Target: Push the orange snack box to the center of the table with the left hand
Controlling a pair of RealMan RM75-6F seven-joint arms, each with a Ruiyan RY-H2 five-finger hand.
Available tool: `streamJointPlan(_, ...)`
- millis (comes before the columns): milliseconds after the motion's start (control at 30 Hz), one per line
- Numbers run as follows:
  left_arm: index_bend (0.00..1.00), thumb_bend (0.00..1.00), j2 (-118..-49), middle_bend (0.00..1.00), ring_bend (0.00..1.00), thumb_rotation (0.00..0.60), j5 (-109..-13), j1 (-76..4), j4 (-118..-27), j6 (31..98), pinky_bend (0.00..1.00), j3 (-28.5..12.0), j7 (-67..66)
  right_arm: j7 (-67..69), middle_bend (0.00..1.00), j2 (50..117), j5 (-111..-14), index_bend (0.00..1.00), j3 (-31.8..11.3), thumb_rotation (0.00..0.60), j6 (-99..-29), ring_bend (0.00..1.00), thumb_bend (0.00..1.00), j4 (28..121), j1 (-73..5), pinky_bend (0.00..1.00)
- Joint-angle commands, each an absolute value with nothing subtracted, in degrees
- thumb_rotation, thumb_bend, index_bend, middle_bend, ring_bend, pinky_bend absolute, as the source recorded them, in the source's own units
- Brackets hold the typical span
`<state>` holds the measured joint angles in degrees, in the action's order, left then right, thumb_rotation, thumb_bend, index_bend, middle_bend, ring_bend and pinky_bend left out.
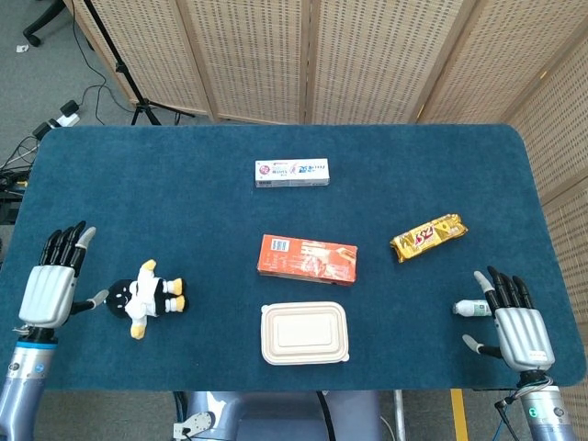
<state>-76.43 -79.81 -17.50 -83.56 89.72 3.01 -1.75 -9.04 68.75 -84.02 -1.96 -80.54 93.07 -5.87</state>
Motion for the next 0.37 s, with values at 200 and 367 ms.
streamJointPlan(200,0.00,0.05,-77.59,0.00,0.00,0.600,-80.71,-15.48,-82.31,88.28,0.00,3.31,-2.63,-8.53,0.00,68.44,-84.00,0.02,-2.14,0.600,-80.90,0.00,0.05,93.37,-5.72,0.00)
streamJointPlan(367,0.00,0.05,-77.84,0.00,0.00,0.600,-81.56,-14.69,-82.60,87.88,0.00,2.69,-3.86,-8.24,0.00,68.40,-84.23,0.02,-2.13,0.600,-81.13,0.00,0.05,93.32,-5.63,0.00)
